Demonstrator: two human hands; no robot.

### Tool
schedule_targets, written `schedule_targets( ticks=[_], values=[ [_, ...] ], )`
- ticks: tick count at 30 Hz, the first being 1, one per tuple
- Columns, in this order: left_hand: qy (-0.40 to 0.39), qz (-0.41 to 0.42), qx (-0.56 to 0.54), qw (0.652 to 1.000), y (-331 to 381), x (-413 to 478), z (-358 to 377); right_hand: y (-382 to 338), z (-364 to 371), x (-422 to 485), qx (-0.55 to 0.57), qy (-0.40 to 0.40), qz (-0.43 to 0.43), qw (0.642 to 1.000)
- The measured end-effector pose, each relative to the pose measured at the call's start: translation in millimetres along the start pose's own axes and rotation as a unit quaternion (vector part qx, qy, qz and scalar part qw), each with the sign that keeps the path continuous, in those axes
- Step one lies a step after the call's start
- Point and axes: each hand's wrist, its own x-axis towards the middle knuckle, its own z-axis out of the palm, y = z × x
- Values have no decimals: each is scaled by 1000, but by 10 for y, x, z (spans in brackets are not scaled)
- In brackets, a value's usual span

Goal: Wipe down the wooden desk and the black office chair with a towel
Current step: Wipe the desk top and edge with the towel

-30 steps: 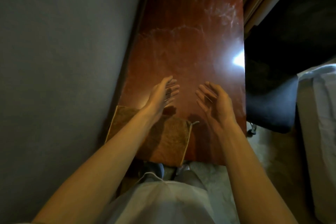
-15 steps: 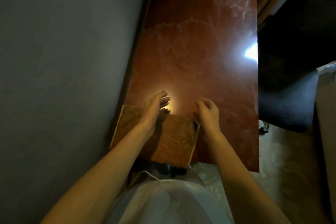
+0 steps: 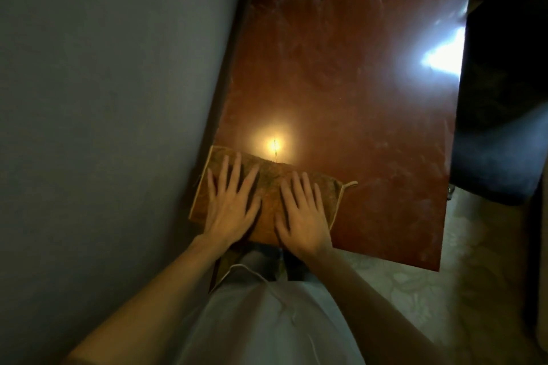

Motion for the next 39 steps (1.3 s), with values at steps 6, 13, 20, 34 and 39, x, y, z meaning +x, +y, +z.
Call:
schedule_targets(
  ticks=[6,13,20,34,39],
  values=[
    [-42,45,94,994,-249,-29,360,-15,235,38,-45,46,49,997],
    [-43,53,108,992,-484,79,566,156,538,169,-44,15,75,996],
    [-28,64,114,991,-538,106,631,237,655,239,-78,39,94,992],
    [-7,99,107,989,-584,480,566,402,587,520,-71,60,94,991],
    [-5,103,111,989,-549,746,498,494,488,721,-71,75,87,991]
  ],
)
